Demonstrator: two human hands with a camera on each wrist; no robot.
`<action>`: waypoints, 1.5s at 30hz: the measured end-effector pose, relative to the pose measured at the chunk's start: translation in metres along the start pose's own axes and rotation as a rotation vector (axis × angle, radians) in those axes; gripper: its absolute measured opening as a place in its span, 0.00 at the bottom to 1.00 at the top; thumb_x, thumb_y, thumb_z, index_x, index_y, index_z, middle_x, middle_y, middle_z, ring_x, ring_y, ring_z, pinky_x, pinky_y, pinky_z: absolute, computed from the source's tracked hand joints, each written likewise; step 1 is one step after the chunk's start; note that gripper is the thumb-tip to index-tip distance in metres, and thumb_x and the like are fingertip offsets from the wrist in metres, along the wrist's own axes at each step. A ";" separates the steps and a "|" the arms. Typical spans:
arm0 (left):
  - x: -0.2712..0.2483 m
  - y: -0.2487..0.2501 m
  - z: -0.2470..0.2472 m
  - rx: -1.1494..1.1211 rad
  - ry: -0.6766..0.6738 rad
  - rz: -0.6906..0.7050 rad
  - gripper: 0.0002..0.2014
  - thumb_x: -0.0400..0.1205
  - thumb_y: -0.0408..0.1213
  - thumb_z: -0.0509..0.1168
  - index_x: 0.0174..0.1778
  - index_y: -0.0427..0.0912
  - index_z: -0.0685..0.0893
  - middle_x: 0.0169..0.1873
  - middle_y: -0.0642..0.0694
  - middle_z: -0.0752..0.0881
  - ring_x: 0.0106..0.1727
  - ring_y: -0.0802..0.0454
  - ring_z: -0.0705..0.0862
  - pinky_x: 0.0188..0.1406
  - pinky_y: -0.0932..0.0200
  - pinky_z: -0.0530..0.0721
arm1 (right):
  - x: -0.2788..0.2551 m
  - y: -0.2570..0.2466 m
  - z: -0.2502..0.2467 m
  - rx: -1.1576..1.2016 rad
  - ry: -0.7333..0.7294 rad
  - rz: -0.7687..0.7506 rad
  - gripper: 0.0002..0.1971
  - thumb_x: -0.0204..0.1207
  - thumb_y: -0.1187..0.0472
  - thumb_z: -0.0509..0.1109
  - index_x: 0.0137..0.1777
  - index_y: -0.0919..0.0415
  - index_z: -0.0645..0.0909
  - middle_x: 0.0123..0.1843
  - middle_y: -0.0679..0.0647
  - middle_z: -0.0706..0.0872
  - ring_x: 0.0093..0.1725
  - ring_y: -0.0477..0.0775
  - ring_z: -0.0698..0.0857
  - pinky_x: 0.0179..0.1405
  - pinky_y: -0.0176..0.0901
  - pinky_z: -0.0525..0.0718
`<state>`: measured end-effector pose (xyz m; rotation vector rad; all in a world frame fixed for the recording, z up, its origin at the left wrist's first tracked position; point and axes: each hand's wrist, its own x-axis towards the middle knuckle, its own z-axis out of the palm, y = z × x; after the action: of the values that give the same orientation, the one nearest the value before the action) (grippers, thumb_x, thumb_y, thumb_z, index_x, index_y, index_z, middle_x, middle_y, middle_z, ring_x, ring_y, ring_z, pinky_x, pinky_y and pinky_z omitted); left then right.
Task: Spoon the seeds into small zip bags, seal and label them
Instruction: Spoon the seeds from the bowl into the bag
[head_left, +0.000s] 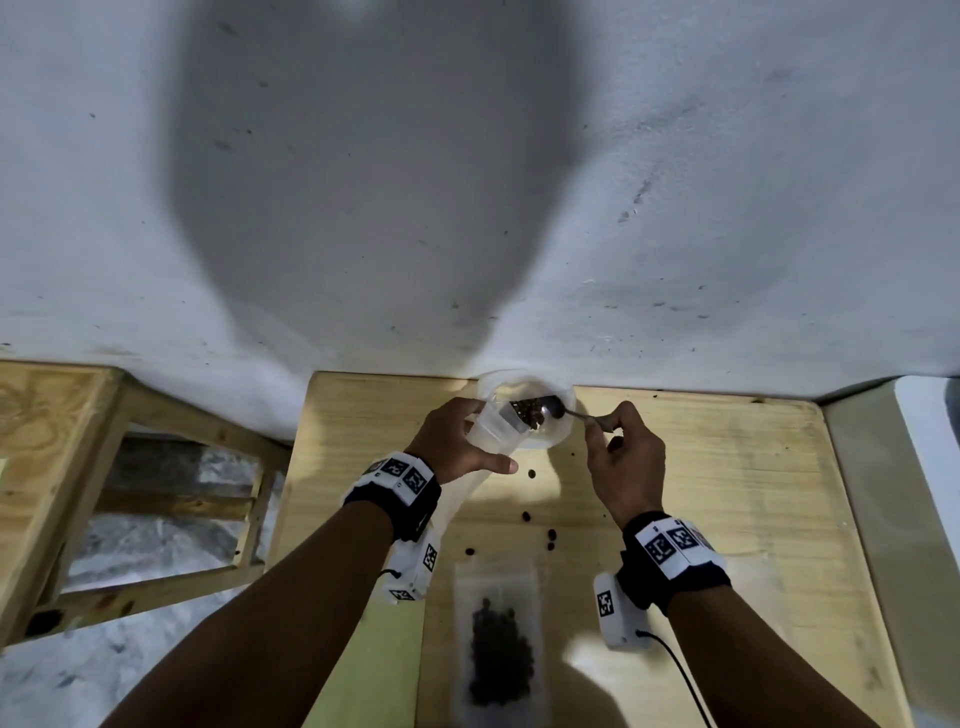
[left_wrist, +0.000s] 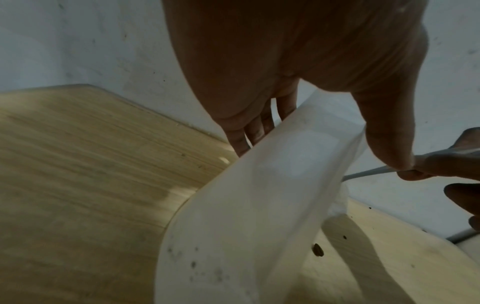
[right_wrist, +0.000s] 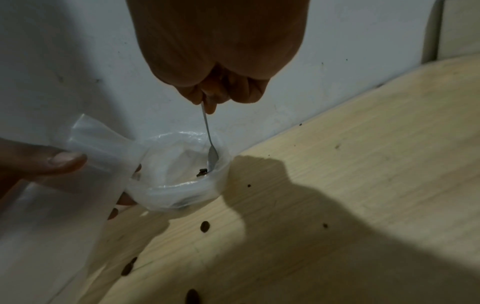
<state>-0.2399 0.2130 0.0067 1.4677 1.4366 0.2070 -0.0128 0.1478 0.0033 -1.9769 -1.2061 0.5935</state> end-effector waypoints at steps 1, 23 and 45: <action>0.000 0.000 0.000 0.005 -0.009 -0.002 0.54 0.51 0.58 0.86 0.75 0.47 0.75 0.63 0.50 0.84 0.61 0.52 0.84 0.61 0.53 0.84 | -0.001 0.001 0.001 0.030 0.005 0.031 0.14 0.79 0.61 0.73 0.38 0.55 0.70 0.18 0.51 0.74 0.17 0.54 0.70 0.25 0.43 0.72; 0.001 0.005 -0.002 -0.016 -0.043 -0.043 0.54 0.51 0.58 0.86 0.74 0.46 0.76 0.62 0.52 0.83 0.59 0.53 0.83 0.54 0.59 0.82 | -0.012 0.006 0.031 0.562 0.036 0.714 0.09 0.73 0.66 0.76 0.40 0.59 0.77 0.32 0.58 0.74 0.28 0.53 0.69 0.24 0.42 0.66; -0.006 0.013 0.003 -0.011 -0.018 -0.042 0.53 0.58 0.46 0.88 0.79 0.45 0.69 0.75 0.49 0.74 0.72 0.48 0.75 0.65 0.54 0.78 | 0.015 -0.030 -0.043 0.566 -0.116 0.255 0.12 0.76 0.74 0.73 0.39 0.70 0.72 0.41 0.76 0.84 0.22 0.40 0.74 0.21 0.34 0.67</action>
<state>-0.2313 0.2099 0.0181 1.4256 1.4482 0.1746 0.0074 0.1553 0.0532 -1.6269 -0.7383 1.0613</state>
